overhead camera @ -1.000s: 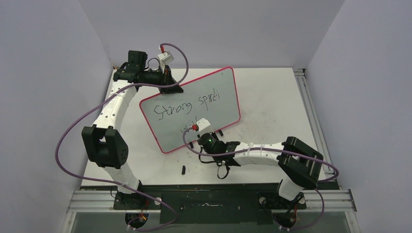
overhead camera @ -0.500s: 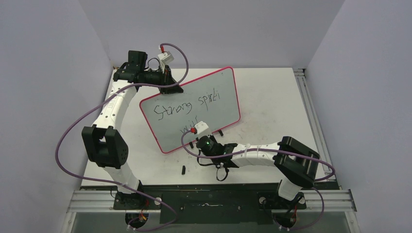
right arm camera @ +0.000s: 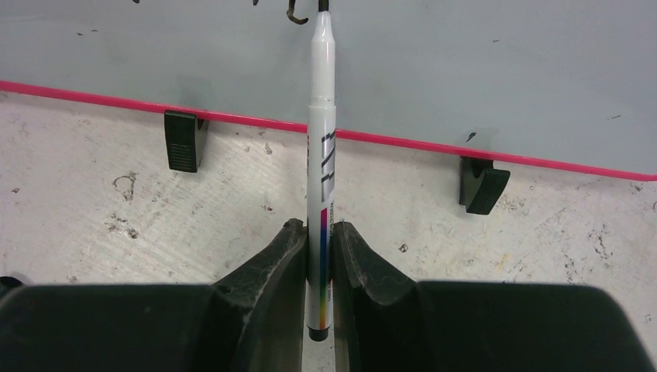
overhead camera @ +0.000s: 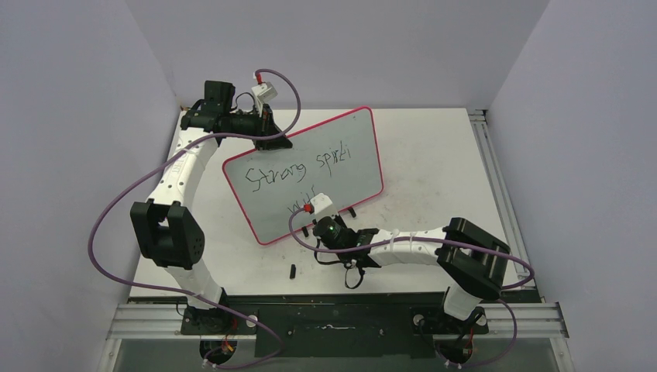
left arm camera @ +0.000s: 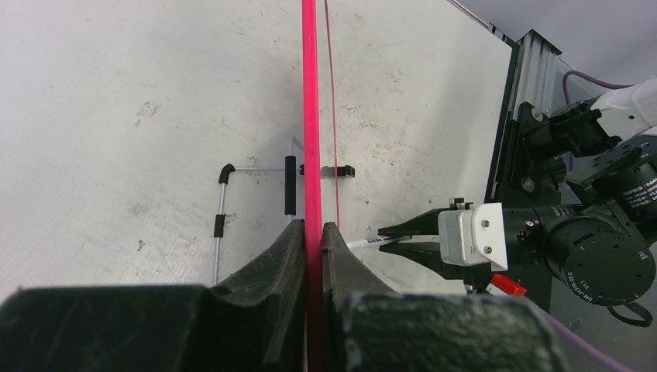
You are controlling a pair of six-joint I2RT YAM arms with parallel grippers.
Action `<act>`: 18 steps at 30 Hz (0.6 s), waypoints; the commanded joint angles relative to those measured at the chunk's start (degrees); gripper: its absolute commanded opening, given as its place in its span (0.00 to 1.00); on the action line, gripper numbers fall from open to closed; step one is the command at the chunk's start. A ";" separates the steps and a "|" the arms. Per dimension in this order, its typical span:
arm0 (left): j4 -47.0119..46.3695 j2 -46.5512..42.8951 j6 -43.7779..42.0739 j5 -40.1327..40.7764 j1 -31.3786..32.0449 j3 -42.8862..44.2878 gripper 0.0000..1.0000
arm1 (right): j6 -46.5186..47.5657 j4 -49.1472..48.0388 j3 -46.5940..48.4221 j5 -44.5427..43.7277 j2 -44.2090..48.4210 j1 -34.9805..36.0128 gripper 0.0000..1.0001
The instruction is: Write a sentence on the whiteboard
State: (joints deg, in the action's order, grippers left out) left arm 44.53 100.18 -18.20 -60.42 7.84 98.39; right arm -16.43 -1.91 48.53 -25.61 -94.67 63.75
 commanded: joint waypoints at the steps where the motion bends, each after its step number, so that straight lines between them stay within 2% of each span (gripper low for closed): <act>1: 6.71 0.29 -1.23 -0.49 1.47 -2.32 0.00 | 1.25 -1.99 2.59 -2.60 2.03 -1.02 0.05; 18: 6.68 0.39 -1.17 -0.48 1.48 -2.32 0.00 | 0.96 -1.94 1.89 -2.56 2.19 -2.73 0.05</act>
State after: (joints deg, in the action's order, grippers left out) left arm 44.53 100.18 -18.20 -60.42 7.84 98.39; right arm -15.16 -1.98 48.86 -26.17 -94.63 61.84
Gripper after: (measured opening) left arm 0.055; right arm 0.155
